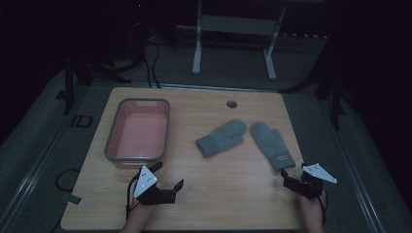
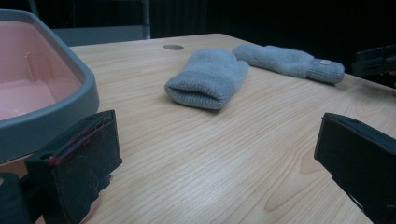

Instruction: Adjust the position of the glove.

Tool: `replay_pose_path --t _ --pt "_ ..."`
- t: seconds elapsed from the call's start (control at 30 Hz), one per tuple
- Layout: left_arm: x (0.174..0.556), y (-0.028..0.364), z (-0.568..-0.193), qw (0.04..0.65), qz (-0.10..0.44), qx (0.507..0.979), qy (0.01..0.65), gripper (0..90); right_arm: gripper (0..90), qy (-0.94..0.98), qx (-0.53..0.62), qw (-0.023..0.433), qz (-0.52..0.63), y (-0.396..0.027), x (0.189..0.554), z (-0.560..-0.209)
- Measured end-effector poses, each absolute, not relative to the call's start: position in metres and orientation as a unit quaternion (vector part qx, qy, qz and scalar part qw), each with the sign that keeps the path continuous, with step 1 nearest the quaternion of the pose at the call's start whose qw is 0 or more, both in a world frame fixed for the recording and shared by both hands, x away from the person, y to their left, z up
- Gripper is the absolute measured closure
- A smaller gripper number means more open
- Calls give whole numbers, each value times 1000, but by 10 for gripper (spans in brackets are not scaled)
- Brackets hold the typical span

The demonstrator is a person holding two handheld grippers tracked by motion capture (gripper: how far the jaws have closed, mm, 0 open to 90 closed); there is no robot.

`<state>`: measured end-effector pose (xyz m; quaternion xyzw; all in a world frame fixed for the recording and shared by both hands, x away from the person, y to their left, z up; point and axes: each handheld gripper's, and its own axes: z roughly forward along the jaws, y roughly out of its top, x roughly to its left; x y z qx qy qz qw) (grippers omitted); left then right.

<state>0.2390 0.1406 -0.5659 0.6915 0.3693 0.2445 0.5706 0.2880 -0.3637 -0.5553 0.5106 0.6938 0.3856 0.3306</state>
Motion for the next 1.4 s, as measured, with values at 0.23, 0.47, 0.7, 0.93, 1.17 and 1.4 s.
replay_pose_path --t 0.23,0.47,0.7,0.93,1.17,1.4 --pt "237 136 -566 570 244 699 356 7 177 709 492 317 393 -352 287 -546" --pt "235 136 -566 573 242 698 354 7 177 726 487 279 398 -348 291 -533" --pt "235 132 -567 571 238 703 350 6 169 714 493 278 412 -347 301 -498" --pt "235 130 -567 564 229 711 352 6 134 731 463 268 424 -332 318 -472" --pt "235 129 -567 564 228 711 354 7 134 734 439 250 454 -308 337 -454" --pt "235 129 -567 560 226 714 354 7 135 759 409 234 450 -282 360 -448"
